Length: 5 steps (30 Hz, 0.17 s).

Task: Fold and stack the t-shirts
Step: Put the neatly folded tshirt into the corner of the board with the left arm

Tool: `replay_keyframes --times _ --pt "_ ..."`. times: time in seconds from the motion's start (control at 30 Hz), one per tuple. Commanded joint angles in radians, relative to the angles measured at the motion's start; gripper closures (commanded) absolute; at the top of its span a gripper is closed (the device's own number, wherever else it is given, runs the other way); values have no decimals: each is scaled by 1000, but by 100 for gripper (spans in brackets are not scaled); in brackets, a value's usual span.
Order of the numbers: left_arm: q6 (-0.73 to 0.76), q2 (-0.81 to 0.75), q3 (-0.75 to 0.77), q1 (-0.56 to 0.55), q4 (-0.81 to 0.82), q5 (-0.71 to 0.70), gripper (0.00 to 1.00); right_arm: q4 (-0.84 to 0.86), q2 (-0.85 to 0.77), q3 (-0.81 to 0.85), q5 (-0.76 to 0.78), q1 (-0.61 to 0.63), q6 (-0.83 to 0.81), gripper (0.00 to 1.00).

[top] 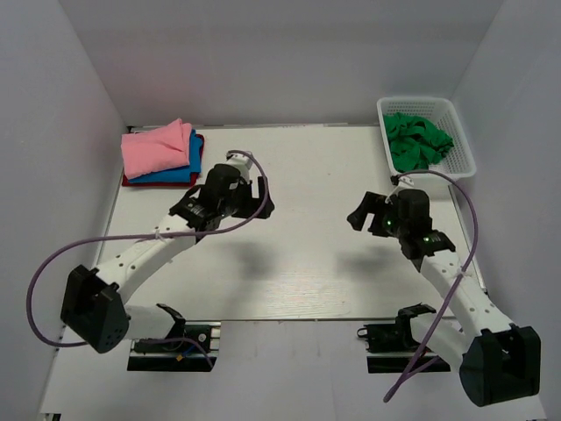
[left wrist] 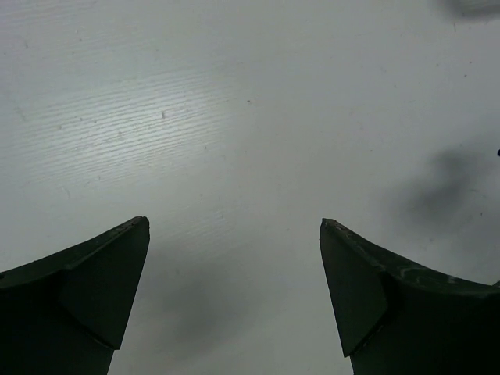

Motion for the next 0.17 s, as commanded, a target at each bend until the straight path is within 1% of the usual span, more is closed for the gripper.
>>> replay_keyframes --times 0.0,0.07,0.1,0.13 --pt "-10 -141 -26 -14 109 -75 0 85 -72 -44 -1 -8 36 10" --pt "-10 -141 -5 -25 100 -84 0 90 -89 -55 11 -6 48 10" --pt "-10 -130 5 -25 86 -84 0 92 -130 -58 10 -6 45 10" --pt "1 -121 5 -25 86 -84 0 93 -121 -56 13 -5 44 10"
